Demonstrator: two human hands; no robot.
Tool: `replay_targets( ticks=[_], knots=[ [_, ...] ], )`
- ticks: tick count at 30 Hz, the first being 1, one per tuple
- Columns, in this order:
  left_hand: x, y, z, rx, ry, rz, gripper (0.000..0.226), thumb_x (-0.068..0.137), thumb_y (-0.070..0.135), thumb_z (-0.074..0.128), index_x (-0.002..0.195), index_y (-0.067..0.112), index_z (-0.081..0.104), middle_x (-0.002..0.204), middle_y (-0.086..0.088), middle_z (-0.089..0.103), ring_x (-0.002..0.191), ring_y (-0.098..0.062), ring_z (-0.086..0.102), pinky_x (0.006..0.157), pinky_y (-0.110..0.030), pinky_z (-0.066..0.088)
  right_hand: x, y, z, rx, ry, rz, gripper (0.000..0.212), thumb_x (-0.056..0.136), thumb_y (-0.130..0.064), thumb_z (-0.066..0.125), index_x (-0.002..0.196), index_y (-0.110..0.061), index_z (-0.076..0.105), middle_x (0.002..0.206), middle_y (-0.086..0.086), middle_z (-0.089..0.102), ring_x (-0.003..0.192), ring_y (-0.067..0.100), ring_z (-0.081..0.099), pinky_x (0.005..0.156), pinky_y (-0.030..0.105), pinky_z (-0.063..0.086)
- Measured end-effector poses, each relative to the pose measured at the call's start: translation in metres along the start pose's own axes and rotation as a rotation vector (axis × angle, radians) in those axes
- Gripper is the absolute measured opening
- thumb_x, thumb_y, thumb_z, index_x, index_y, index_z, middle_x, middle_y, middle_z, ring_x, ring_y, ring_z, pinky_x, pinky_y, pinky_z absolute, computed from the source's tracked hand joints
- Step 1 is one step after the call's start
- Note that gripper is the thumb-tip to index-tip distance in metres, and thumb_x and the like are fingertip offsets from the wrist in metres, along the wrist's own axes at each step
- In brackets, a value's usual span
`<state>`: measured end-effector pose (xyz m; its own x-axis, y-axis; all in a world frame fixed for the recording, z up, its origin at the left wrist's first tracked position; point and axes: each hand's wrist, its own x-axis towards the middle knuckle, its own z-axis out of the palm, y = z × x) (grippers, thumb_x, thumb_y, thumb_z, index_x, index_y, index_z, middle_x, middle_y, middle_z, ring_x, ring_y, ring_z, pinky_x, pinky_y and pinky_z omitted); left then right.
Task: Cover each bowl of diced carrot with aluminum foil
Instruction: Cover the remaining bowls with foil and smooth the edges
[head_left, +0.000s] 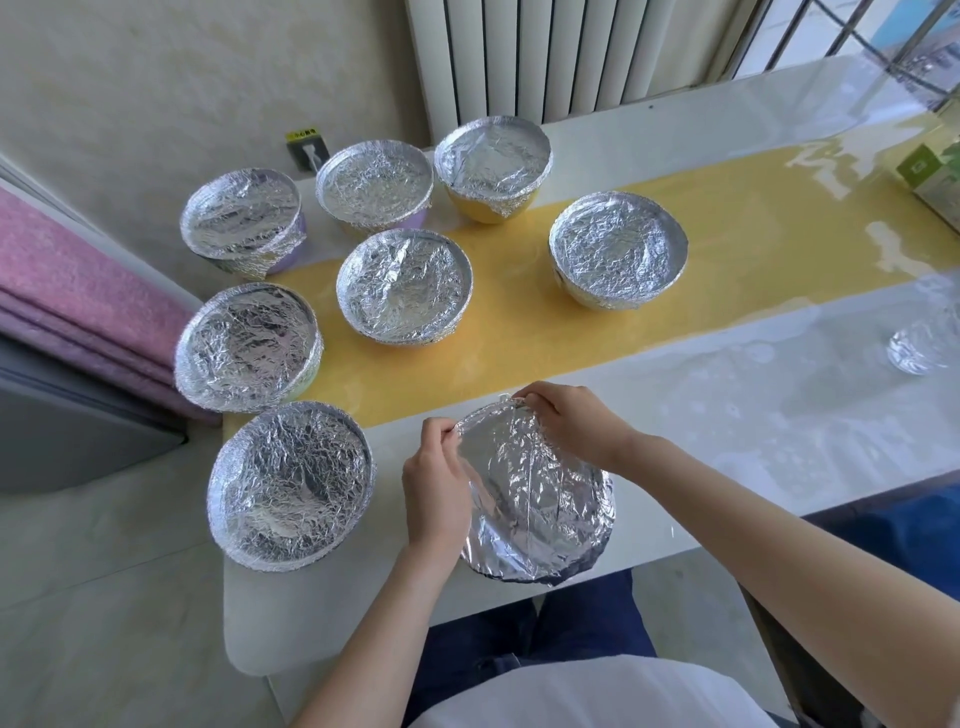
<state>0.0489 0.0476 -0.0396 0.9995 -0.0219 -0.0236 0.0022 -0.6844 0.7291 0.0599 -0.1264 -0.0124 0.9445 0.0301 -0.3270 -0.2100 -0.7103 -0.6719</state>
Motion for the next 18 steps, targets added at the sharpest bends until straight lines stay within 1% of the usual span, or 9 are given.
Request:
replay_targets(
  ticks=[2,4,5,7,11,13,15,16,18],
  knots=[
    [-0.003,0.001,0.0,-0.006,-0.001,-0.05,0.017,0.099,0.009,0.039,0.103,0.004,0.055,0.063,0.002,0.054,0.052,-0.013,0.045,0.046,-0.021,0.028,0.002,0.003,0.003,-0.009,0.0,0.013,0.031,0.102,-0.02,0.036,0.122,-0.009,0.058,0.103,0.013,0.067,0.087,0.026,0.057,0.067,0.027,0.031],
    [-0.005,0.005,-0.001,-0.018,-0.031,-0.097,0.021,0.1,0.01,0.035,0.114,0.007,0.051,0.088,-0.006,0.064,0.077,-0.021,0.059,0.057,-0.022,0.034,0.003,0.002,0.006,-0.025,-0.016,0.007,0.032,0.102,-0.02,0.035,0.123,-0.01,0.057,0.104,0.014,0.067,0.093,0.028,0.059,0.07,0.026,0.034],
    [-0.006,0.006,-0.003,-0.014,-0.06,-0.12,0.023,0.1,0.01,0.033,0.118,0.009,0.048,0.099,-0.009,0.064,0.087,-0.024,0.059,0.065,-0.025,0.036,0.002,0.0,0.006,-0.032,-0.018,0.002,0.033,0.102,-0.019,0.035,0.125,-0.01,0.056,0.103,0.015,0.067,0.093,0.028,0.06,0.072,0.026,0.034],
    [-0.006,0.008,-0.007,0.046,-0.118,-0.141,0.026,0.1,0.012,0.031,0.122,0.014,0.044,0.105,-0.011,0.064,0.086,-0.024,0.056,0.068,-0.029,0.036,0.0,-0.002,0.005,-0.036,0.016,-0.013,0.033,0.102,-0.019,0.035,0.126,-0.01,0.056,0.101,0.017,0.068,0.093,0.029,0.061,0.076,0.025,0.037],
    [0.004,0.008,-0.01,0.108,-0.167,-0.084,0.03,0.098,0.013,0.037,0.126,0.017,0.046,0.127,-0.001,0.057,0.107,-0.022,0.056,0.08,-0.027,0.039,0.0,0.001,0.009,-0.063,0.107,-0.036,0.03,0.101,-0.021,0.04,0.12,-0.012,0.061,0.096,0.011,0.07,0.089,0.028,0.063,0.074,0.028,0.04],
    [0.012,0.01,-0.007,0.039,-0.208,-0.049,0.031,0.098,0.016,0.039,0.128,0.017,0.049,0.125,-0.001,0.058,0.107,-0.021,0.056,0.082,-0.023,0.038,0.0,0.003,0.012,-0.074,0.099,-0.031,0.029,0.1,-0.021,0.041,0.118,-0.012,0.062,0.087,0.009,0.069,0.082,0.027,0.061,0.069,0.027,0.037],
    [0.019,0.011,0.0,-0.025,-0.26,-0.015,0.03,0.099,0.018,0.041,0.125,0.017,0.055,0.115,-0.004,0.065,0.101,-0.023,0.06,0.081,-0.024,0.043,0.0,0.004,0.013,-0.063,0.089,-0.023,0.028,0.1,-0.02,0.041,0.114,-0.01,0.063,0.069,0.003,0.06,0.068,0.024,0.056,0.068,0.029,0.042],
    [0.022,0.011,0.002,-0.032,-0.28,-0.001,0.028,0.099,0.018,0.041,0.121,0.017,0.058,0.104,-0.006,0.068,0.093,-0.024,0.062,0.073,-0.022,0.045,0.0,0.005,0.014,-0.061,0.085,-0.022,0.027,0.1,-0.02,0.041,0.111,-0.01,0.064,0.062,0.0,0.055,0.062,0.023,0.054,0.068,0.032,0.046],
    [0.025,0.01,0.006,-0.015,-0.281,0.025,0.025,0.098,0.016,0.043,0.113,0.016,0.063,0.085,-0.008,0.069,0.071,-0.022,0.059,0.056,-0.012,0.036,0.001,0.006,0.014,-0.094,0.069,-0.028,0.027,0.101,-0.021,0.039,0.103,-0.009,0.063,0.059,0.001,0.055,0.059,0.026,0.054,0.066,0.037,0.048]
  ],
)
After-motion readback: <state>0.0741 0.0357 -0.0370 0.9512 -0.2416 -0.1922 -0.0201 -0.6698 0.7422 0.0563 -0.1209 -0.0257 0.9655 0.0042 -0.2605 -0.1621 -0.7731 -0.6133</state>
